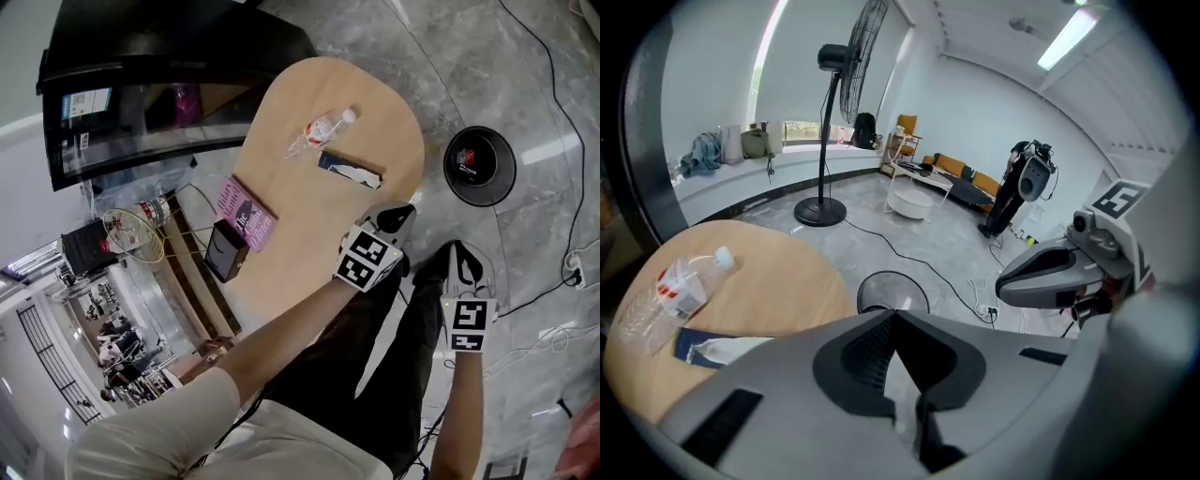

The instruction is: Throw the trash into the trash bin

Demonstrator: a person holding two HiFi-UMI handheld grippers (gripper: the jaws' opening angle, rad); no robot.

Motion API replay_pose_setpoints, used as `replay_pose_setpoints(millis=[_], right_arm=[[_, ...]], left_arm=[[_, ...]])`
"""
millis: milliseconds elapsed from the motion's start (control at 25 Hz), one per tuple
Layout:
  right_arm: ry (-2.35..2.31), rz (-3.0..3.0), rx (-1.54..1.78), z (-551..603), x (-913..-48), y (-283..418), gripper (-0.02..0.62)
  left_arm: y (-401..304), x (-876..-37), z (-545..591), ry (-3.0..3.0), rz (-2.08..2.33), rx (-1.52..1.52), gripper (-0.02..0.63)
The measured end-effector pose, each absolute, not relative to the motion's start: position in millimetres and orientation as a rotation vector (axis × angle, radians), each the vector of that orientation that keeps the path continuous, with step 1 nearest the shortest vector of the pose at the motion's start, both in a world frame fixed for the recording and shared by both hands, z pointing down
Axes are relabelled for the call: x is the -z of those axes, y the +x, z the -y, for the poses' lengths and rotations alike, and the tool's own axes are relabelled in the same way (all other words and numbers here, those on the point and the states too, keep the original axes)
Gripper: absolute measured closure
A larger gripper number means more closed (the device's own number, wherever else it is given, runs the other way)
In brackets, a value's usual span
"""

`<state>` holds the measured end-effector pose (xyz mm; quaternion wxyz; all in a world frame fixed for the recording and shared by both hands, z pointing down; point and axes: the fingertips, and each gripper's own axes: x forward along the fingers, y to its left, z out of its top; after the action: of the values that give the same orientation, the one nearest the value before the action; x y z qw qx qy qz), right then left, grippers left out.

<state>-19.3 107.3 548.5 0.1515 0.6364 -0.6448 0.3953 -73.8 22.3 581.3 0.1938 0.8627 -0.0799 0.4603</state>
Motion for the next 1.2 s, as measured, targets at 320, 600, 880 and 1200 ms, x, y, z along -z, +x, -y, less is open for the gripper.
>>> replay_pose_setpoints(millis=[320,600,880,1200], right_arm=[[1.774,1.899,-1.114,-85,-542,-39,0.584],[1.710,1.927,-1.111,-78,-546,-55,0.584],[1.690,1.920,-1.126,-74,-554,-61,0.584],[1.663,1.922,-1.138,-70,-562,-73,0.584]], left_arm=[[-116,-565,20,2.431,0.313,-1.299,0.598],[-150,-570,52,2.464,0.334,-1.358,0.598],[-167,-577,70,2.541,0.231,-1.464,0.593],[-172,-598,75,2.635,-0.031,-1.649,0.489]])
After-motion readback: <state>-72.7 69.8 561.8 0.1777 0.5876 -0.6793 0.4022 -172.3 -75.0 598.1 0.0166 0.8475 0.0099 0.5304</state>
